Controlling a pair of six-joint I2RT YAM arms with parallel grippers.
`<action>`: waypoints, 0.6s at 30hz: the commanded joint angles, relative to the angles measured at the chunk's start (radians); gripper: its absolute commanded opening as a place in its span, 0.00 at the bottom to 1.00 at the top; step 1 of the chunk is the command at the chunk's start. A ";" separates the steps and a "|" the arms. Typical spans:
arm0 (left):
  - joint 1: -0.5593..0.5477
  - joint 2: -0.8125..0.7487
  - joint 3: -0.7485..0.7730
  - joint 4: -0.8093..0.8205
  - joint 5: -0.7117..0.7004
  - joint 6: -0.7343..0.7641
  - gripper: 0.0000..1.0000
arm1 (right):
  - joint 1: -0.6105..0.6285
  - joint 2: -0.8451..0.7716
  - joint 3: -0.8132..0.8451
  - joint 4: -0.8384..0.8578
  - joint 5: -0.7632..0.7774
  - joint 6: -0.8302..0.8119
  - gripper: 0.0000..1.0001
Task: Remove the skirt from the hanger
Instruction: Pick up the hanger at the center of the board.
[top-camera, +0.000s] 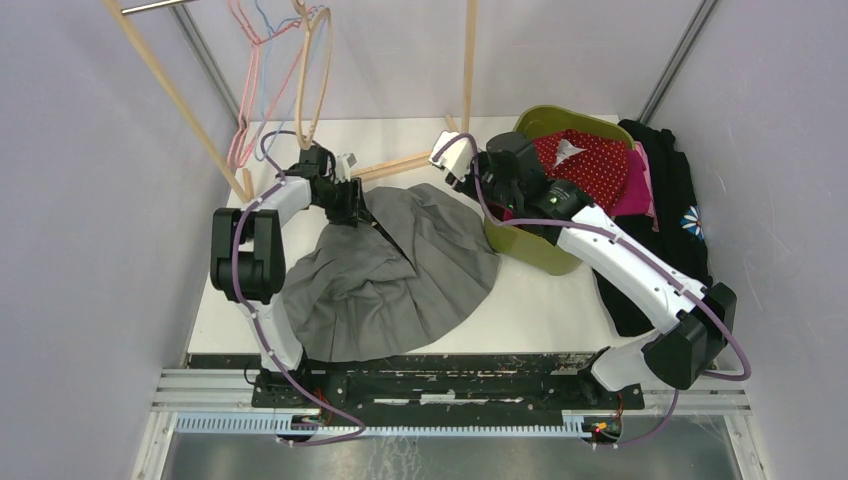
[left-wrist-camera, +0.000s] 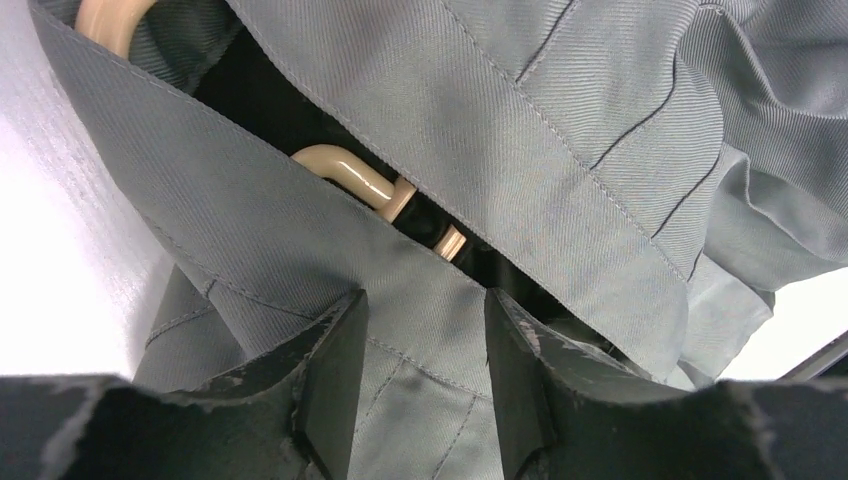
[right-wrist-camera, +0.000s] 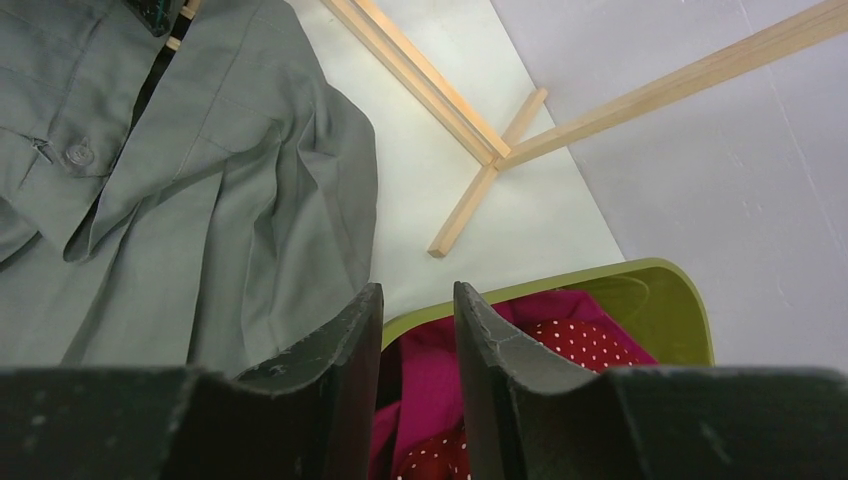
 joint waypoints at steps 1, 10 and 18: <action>0.002 0.006 0.042 0.040 -0.010 0.031 0.55 | -0.008 -0.030 0.017 0.020 -0.018 0.011 0.37; 0.001 -0.076 0.091 -0.015 -0.058 0.065 0.60 | -0.015 -0.016 0.026 0.010 -0.035 0.005 0.36; 0.004 -0.036 0.100 -0.076 -0.146 0.146 0.68 | -0.017 -0.012 0.025 0.011 -0.050 0.009 0.36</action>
